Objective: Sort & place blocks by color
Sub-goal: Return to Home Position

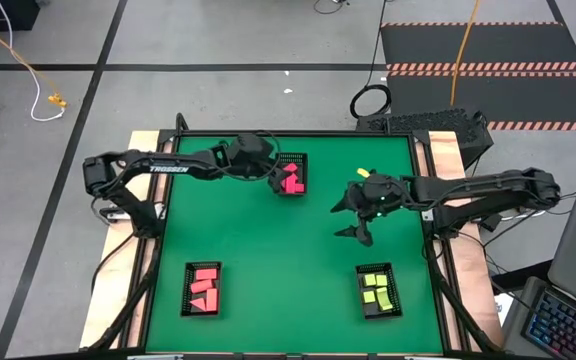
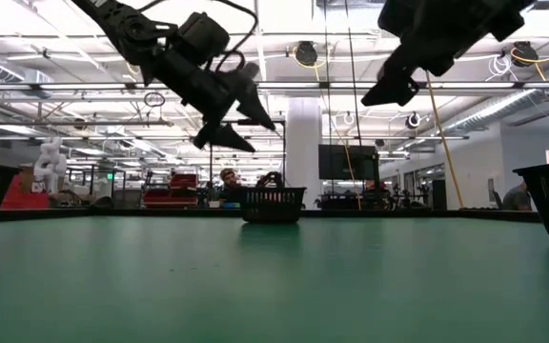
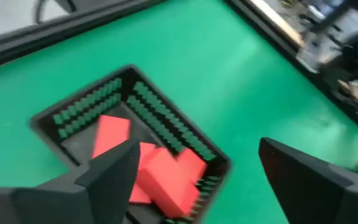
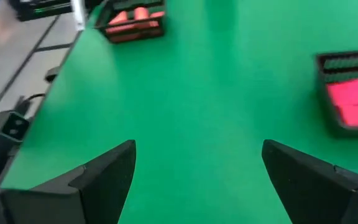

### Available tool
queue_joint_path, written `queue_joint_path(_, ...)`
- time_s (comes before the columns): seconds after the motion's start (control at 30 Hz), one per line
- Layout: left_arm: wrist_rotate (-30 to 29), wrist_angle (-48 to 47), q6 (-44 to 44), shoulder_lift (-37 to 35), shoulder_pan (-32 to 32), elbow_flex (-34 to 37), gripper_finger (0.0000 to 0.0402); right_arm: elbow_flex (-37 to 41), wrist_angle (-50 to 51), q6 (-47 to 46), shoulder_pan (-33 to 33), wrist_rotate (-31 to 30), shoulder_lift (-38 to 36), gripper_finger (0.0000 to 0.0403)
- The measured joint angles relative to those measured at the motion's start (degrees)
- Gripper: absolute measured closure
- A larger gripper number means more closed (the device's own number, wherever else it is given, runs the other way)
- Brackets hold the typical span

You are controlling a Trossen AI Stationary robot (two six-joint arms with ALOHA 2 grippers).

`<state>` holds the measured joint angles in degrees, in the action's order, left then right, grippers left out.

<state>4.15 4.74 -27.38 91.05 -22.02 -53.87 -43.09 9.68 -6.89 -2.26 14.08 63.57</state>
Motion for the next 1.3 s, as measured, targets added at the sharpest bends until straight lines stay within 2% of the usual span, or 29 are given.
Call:
queue_joint_path(0.2, 7.00, -0.42, 1.93, -5.45, 1.45, 0.00, 0.0121, 3.36, 0.03, -2.53, -1.01, -4.02, -6.20, 0.0062)
queue_joint_path(0.27, 7.87, -0.51, 4.55, -7.54, 3.44, 0.00, 0.0136, 4.16, -0.06, -3.87, -1.16, -4.35, -8.43, 0.0062)
queue_joint_path(0.33, 7.85, -1.67, 7.51, -10.27, 5.64, 0.00, 0.0151, 5.23, 0.03, -4.85, -1.10, -7.34, -10.33, 0.0062)
queue_joint_path(0.43, 5.21, -1.40, 10.97, -13.85, 10.11, -0.01, 0.0176, 7.47, 0.33, -6.43, -0.64, -13.02, -13.16, 0.0062)
queue_joint_path(0.53, 0.78, -1.37, 13.50, -16.54, 15.61, 0.78, 0.0206, 10.06, 0.26, -7.54, -0.27, -15.75, -15.40, 0.0063)
queue_joint_path(0.67, -3.99, -0.72, 16.00, -19.55, 22.12, 4.12, 0.0249, 13.30, -0.49, -8.08, 0.50, -17.12, -17.55, 0.0075)
queue_joint_path(0.77, -5.25, 1.01, 16.78, -22.52, 25.47, 9.03, 0.0286, 15.44, -1.44, -8.09, 1.47, -17.13, -18.50, 0.0091)
queue_joint_path(0.83, -5.24, 5.63, 16.78, -24.44, 26.72, 13.34, 0.0315, 16.56, -1.95, -7.72, 1.91, -17.27, -19.38, 0.0106)
queue_joint_path(0.97, -5.75, 14.92, 15.87, -30.66, 26.52, 24.56, 0.0381, 18.65, -3.01, -7.02, 2.01, -20.18, -20.78, 0.0146)
queue_joint_path(1.07, -5.71, 21.01, 15.04, -36.92, 25.63, 32.82, 0.0394, 19.43, -2.65, -5.95, 1.98, -21.92, -22.11, 0.0194)
queue_joint_path(1.17, -5.68, 24.76, 14.78, -43.30, 24.93, 39.65, 0.0397, 20.09, -2.03, -5.93, 1.99, -21.85, -23.50, 0.0263)
queue_joint_path(1.3, -5.71, 26.92, 13.45, -50.08, 24.13, 46.57, 0.0398, 21.15, -2.02, -5.76, 1.99, -21.83, -25.24, 0.0375)
